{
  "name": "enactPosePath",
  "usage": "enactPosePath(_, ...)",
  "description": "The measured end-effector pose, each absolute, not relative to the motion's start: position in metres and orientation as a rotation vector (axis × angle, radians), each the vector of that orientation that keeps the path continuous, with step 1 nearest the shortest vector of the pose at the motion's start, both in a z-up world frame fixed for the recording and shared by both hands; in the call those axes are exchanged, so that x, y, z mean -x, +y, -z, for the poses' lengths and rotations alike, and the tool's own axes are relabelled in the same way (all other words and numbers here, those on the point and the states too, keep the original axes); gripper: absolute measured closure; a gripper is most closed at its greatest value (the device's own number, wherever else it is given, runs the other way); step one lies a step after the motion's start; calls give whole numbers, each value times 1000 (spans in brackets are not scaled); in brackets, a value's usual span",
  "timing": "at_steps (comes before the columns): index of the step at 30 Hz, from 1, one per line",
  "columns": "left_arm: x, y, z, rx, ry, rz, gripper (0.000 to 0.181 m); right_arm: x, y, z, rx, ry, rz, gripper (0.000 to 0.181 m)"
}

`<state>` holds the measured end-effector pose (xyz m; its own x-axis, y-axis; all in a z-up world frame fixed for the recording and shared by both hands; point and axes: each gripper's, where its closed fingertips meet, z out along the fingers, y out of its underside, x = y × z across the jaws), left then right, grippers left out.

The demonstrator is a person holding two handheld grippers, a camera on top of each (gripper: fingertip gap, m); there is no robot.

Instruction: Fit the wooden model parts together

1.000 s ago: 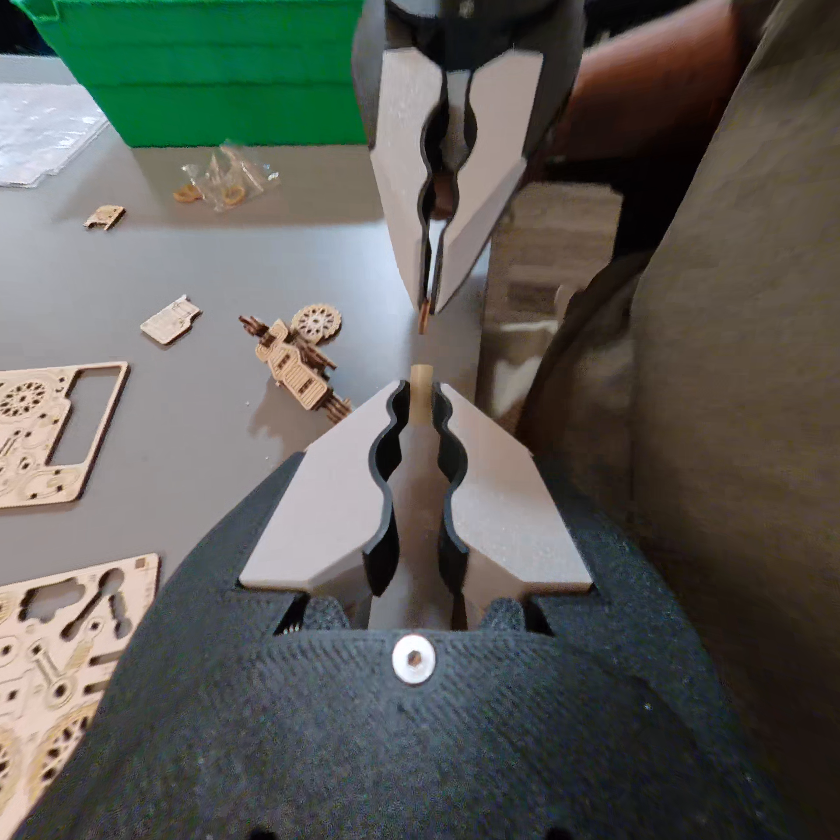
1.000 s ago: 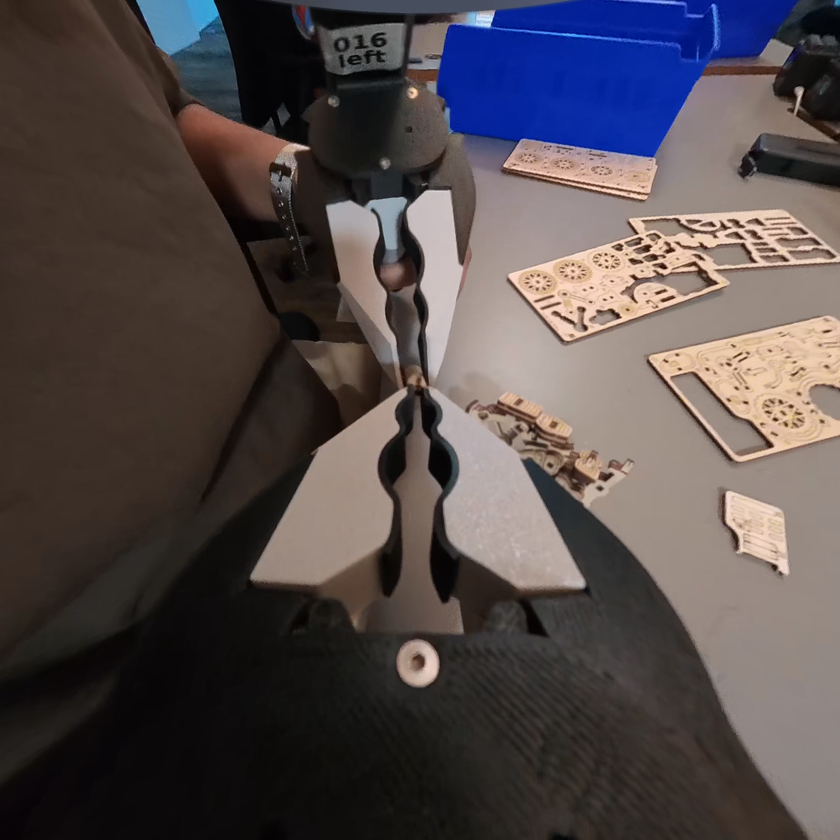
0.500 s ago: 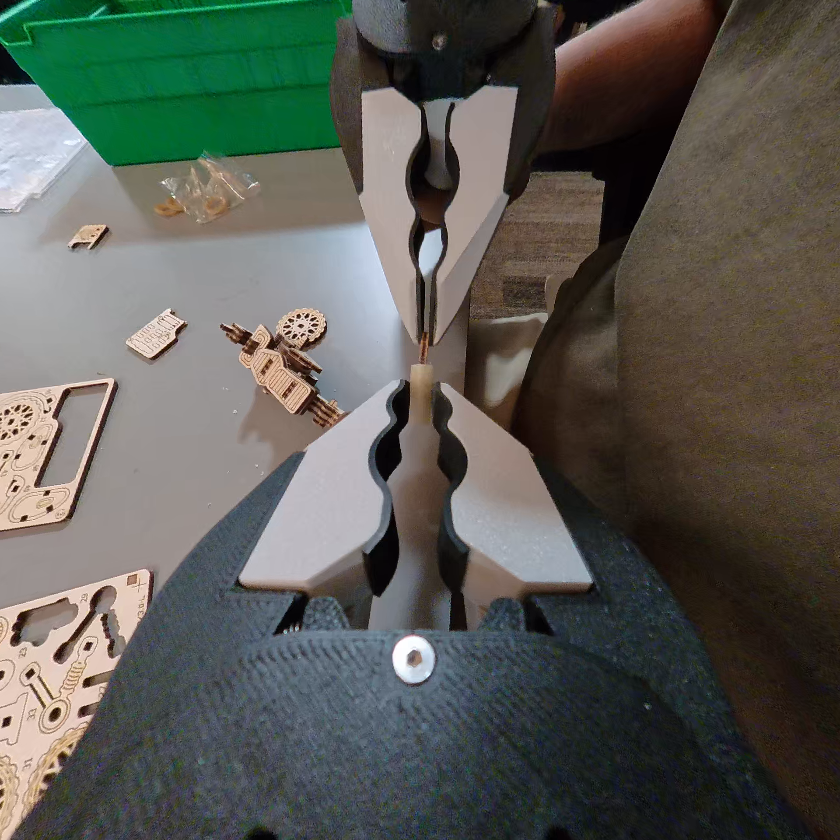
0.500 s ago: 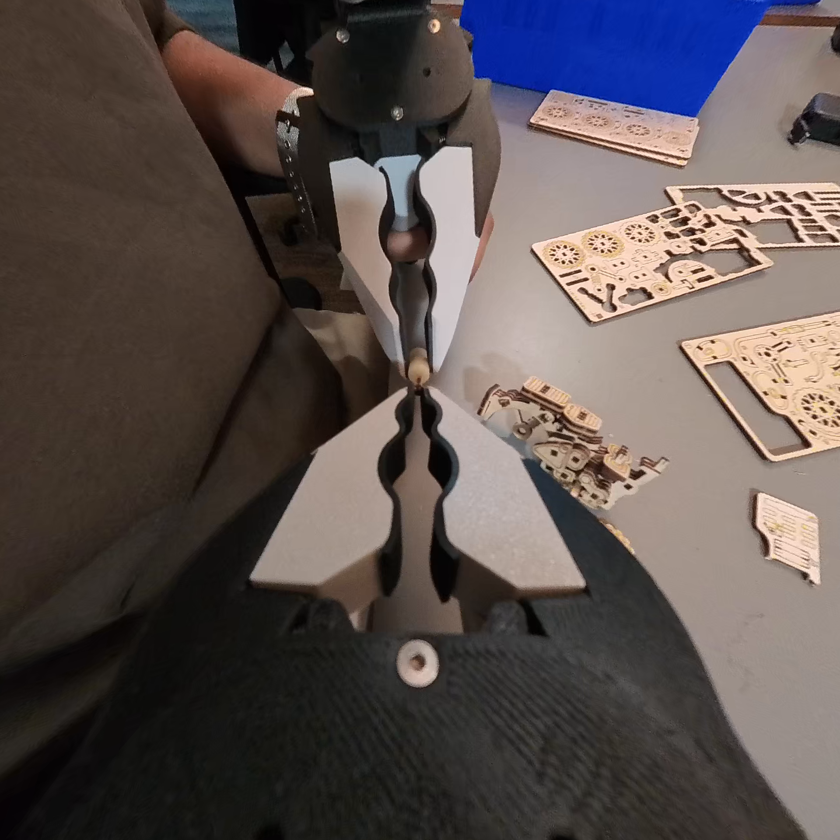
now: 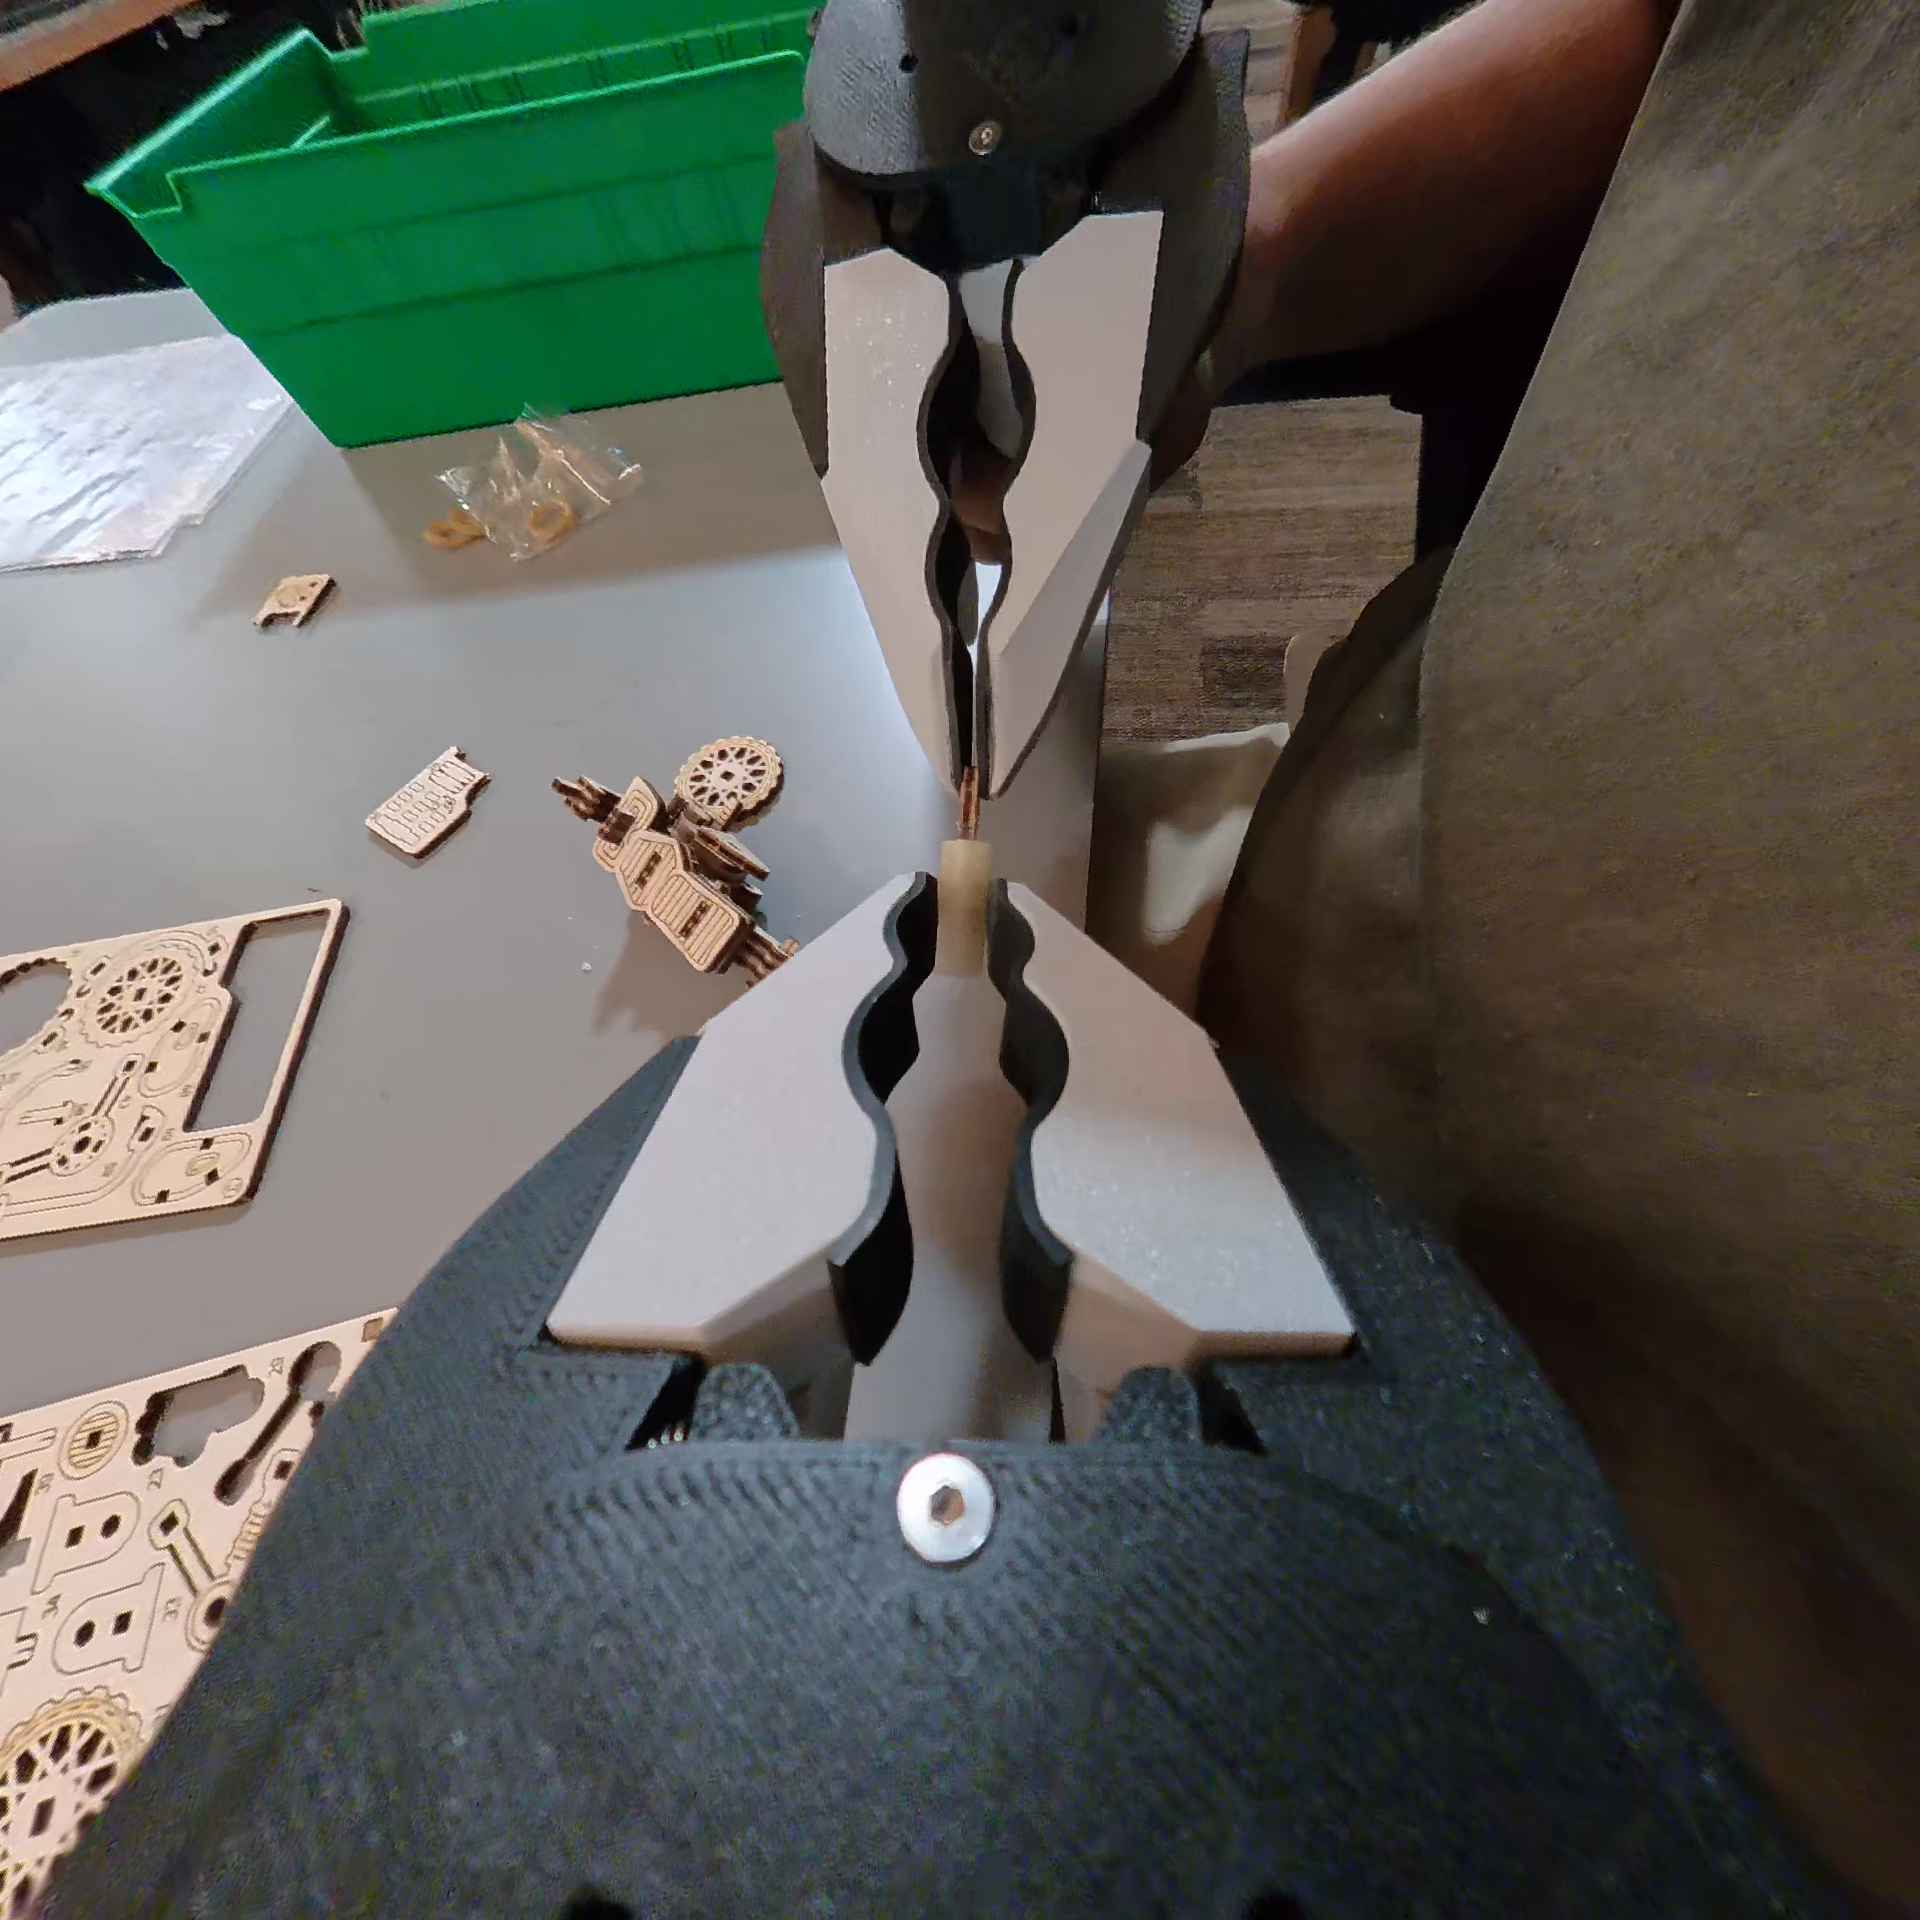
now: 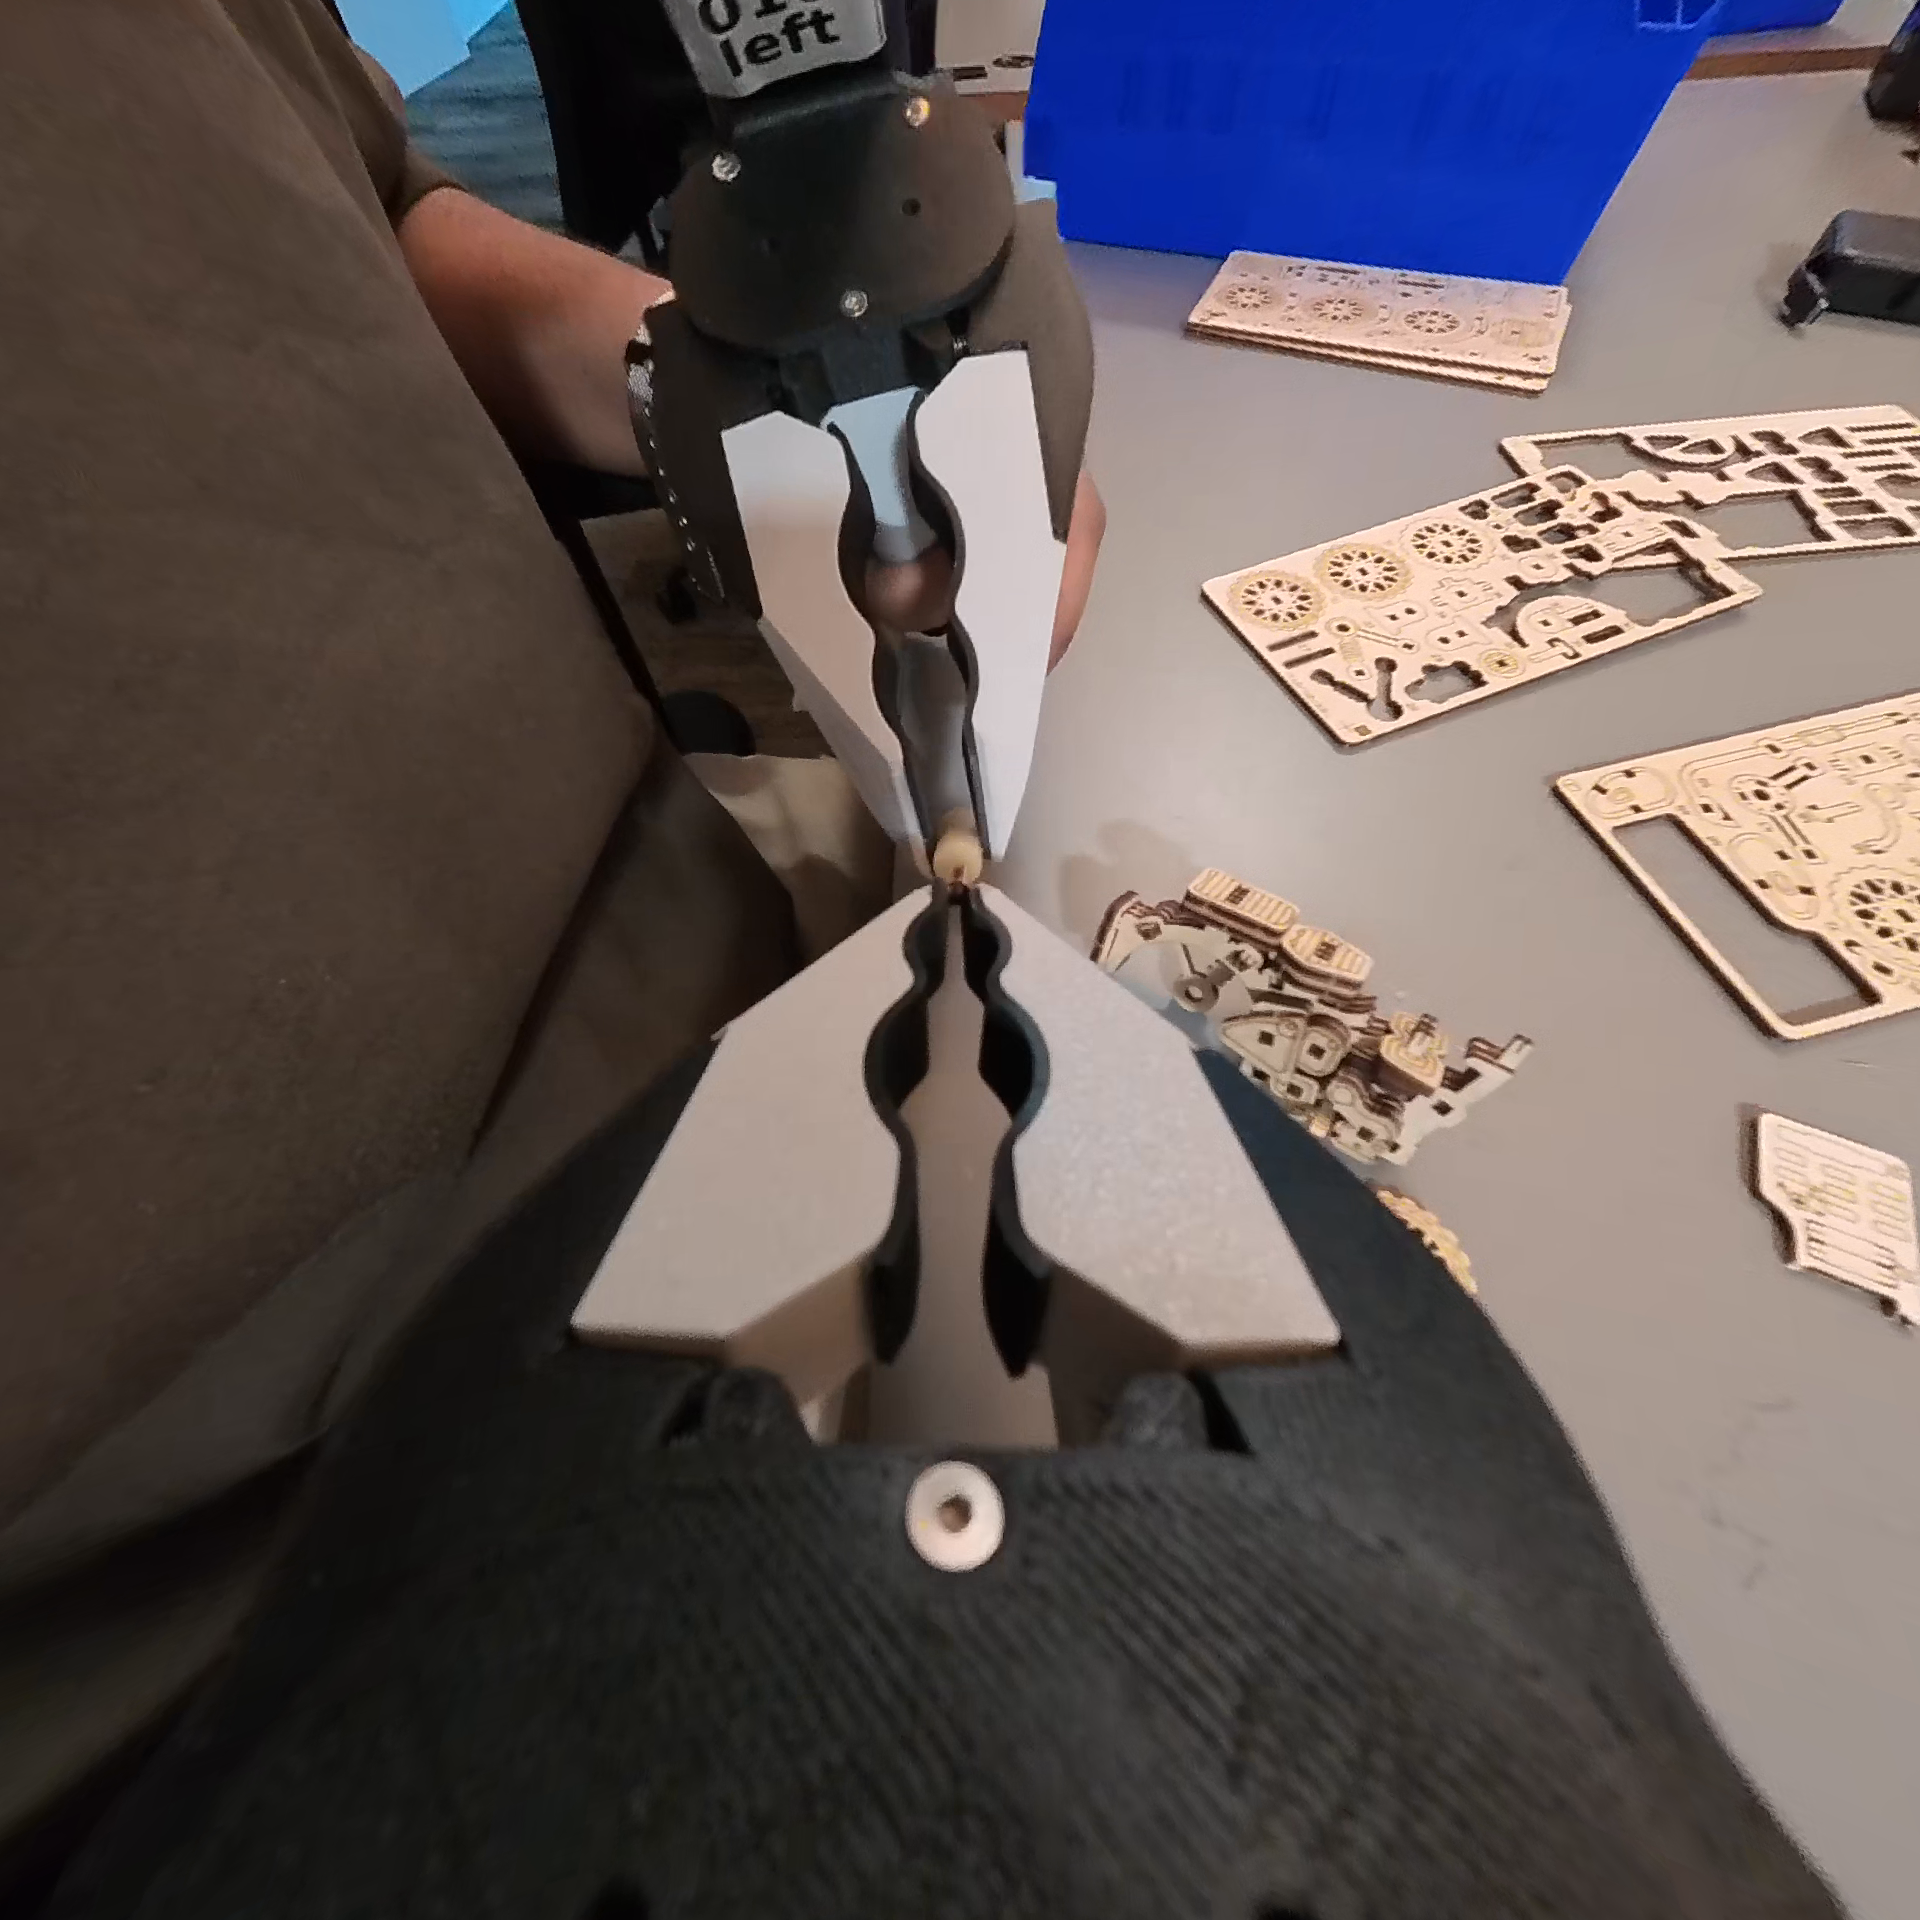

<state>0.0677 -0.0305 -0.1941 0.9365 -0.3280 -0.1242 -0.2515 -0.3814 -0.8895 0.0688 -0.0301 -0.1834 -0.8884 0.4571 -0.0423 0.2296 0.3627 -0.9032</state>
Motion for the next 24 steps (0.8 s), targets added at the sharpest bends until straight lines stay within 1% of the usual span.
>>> enactPosePath(24,-61,-27,184,1937,435,-107,174,-62,-27,176,840,-2340,-1696,181)
